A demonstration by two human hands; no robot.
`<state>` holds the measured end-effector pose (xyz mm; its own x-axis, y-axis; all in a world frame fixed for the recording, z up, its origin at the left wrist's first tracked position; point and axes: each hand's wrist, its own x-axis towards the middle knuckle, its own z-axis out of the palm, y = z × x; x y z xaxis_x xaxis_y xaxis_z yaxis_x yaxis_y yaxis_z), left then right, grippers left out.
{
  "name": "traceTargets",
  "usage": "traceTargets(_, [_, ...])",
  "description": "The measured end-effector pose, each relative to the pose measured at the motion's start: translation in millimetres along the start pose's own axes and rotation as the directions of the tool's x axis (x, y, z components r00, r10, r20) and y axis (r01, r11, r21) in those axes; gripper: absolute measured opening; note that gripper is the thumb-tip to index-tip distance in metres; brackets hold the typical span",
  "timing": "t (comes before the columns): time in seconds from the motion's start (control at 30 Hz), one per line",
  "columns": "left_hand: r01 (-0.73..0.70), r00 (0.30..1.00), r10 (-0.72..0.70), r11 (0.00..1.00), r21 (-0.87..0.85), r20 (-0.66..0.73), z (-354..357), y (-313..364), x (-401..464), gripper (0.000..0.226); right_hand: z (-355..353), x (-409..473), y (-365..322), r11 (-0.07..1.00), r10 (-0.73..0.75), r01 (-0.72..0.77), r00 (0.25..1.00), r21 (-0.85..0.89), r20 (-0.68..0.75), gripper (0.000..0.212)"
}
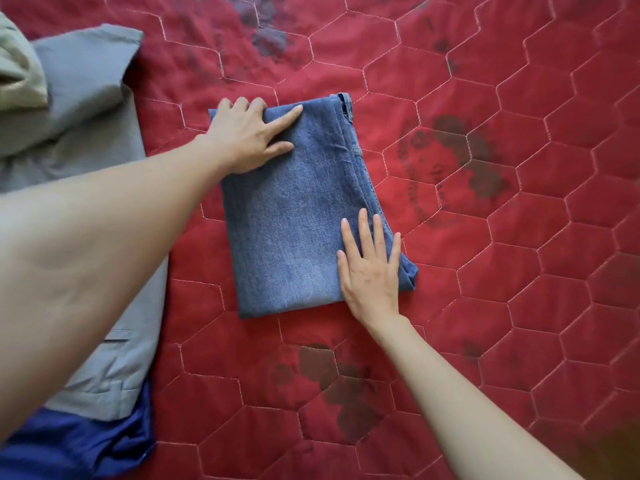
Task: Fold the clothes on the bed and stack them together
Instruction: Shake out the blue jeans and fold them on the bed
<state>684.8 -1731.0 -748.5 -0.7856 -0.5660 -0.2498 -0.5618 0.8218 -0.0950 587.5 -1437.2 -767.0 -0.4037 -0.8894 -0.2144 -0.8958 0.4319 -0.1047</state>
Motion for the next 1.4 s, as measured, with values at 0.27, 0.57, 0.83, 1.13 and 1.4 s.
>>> traceTargets(0.27, [0.391,0.919,-0.390,0.893,-0.224,0.054,13.8,39.3,-86.6,0.059,-7.5,-29.4,3.4,0.998,-0.051,0.053,0.997,0.041,-0.050,0.049])
traceTargets(0.57, [0.625,0.773,-0.546,0.565,-0.538,0.324,29.3,164.1,-250.0,0.075,-5.4,-64.0,2.9,1.000,-0.022,0.022,0.993,0.003,0.116,0.052])
traceTargets(0.83, [0.373,0.911,-0.413,0.827,-0.420,-0.003,34.4,212.9,-266.2,0.060,8.0,-107.2,-25.7,0.982,-0.159,0.154,0.986,0.105,0.044,0.051])
traceTargets(1.13, [0.224,0.970,-0.241,0.932,-0.284,-0.025,61.9,204.7,-249.6,0.058,20.2,-80.8,1.3,0.969,-0.248,0.248,0.969,-0.004,0.024,0.054])
traceTargets(1.4, [0.342,0.937,-0.347,0.886,-0.314,0.040,60.1,209.0,-259.2,0.060,10.9,-100.5,100.4,0.987,-0.106,0.114,0.992,-0.111,0.072,0.055])
